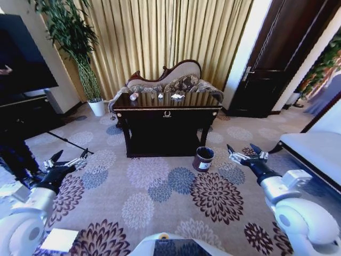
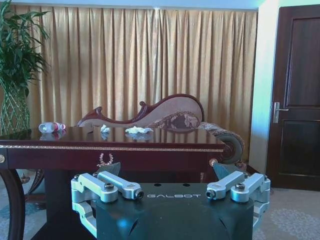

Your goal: Move to the front of the table and place the trash on the table into the trash bin.

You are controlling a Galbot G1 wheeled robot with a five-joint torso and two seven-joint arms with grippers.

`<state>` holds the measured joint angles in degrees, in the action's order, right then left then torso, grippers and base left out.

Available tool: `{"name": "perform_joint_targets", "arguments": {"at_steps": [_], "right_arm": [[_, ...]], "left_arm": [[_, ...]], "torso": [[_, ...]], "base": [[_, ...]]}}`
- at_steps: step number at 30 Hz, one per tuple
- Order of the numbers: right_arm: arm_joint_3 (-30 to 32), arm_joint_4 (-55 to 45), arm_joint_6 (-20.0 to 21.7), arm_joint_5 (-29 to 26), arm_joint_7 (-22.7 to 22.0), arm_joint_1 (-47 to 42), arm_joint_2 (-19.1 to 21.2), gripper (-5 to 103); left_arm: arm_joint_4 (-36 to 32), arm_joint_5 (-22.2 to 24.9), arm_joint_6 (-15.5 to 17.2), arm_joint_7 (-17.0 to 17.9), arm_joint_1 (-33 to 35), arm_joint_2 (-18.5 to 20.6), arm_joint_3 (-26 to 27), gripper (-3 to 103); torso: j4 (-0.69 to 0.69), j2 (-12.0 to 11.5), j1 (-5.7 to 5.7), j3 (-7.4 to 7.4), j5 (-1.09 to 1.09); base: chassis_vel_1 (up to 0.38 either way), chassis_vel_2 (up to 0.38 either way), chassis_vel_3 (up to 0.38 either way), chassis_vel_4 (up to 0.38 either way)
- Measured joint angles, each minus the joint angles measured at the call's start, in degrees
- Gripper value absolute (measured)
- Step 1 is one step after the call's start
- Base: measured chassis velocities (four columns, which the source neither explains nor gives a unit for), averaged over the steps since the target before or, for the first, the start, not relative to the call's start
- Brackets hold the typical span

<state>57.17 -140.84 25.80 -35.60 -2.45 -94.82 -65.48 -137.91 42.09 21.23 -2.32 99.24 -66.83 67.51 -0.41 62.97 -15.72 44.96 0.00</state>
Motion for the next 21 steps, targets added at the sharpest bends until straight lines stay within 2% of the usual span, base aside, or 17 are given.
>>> {"name": "perform_joint_targets", "arguments": {"at_steps": [21], "right_arm": [[0.02, 0.07, -0.08, 0.22, -0.01, -0.2, -0.04, 100]], "left_arm": [[0.29, -0.06, -0.21, -0.3, -0.01, -0.09, -0.01, 100]], "torso": [[-0.02, 0.01, 0.02, -0.01, -0.01]], "base": [[-0.125, 0.127, 0.124, -0.127]]}}
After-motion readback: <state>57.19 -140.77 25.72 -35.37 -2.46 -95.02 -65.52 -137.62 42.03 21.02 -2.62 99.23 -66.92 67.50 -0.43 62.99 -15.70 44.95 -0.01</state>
